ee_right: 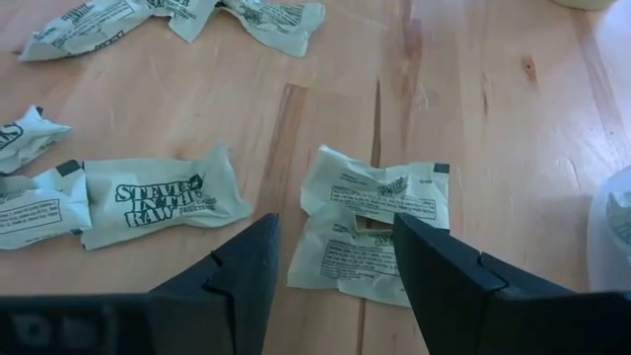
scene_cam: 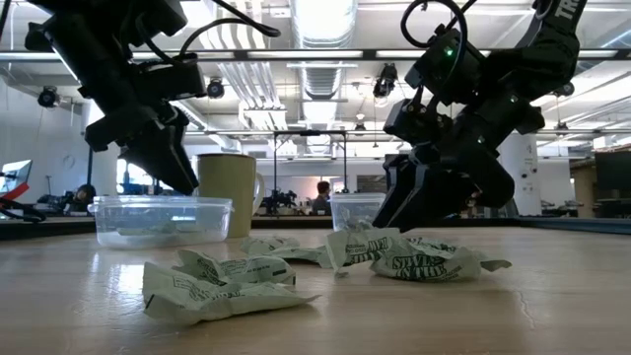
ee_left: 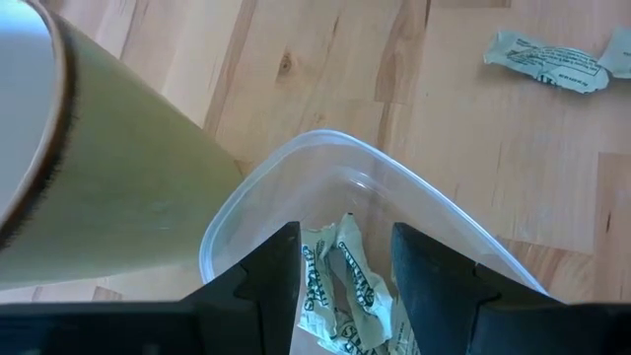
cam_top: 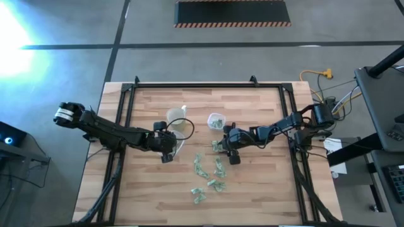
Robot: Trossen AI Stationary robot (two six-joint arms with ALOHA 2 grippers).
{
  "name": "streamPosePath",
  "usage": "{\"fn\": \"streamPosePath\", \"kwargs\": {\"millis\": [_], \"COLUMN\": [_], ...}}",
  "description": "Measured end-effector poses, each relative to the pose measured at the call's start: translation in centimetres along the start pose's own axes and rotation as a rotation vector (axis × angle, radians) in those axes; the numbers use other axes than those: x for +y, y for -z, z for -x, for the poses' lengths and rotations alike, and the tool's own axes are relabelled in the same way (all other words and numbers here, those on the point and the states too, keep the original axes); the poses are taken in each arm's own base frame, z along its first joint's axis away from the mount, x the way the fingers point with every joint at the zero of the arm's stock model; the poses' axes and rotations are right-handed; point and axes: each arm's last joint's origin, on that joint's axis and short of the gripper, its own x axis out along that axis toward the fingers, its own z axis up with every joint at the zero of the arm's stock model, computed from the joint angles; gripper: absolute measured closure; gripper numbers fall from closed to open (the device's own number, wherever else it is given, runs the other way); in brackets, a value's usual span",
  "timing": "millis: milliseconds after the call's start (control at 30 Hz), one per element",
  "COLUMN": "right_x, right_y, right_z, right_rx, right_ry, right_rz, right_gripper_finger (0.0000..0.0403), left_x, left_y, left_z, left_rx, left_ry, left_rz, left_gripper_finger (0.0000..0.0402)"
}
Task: Pick and place items into bin
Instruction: Put the stevia packet into the top transparent bin
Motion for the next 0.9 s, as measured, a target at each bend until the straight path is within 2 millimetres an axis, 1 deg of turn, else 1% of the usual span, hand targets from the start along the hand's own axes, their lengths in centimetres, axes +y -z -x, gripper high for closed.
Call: {"fn": "streamPosePath", "kwargs": {"millis": [900], "right_x": [-0.03], "right_y": [-0.19], "right_z": [0.00], "right_rx": [-0.026], "right_ry": [0.005], "right_rz": [0.026], "right_gripper_finger": [0.0221], "left_x": [0.00], "left_y": [0.01], "left_z": [0.00], "left_rx": [0.000], "left_ry": [0.000], "left_rz": [0.000], "left_gripper_finger": [0.0258]}}
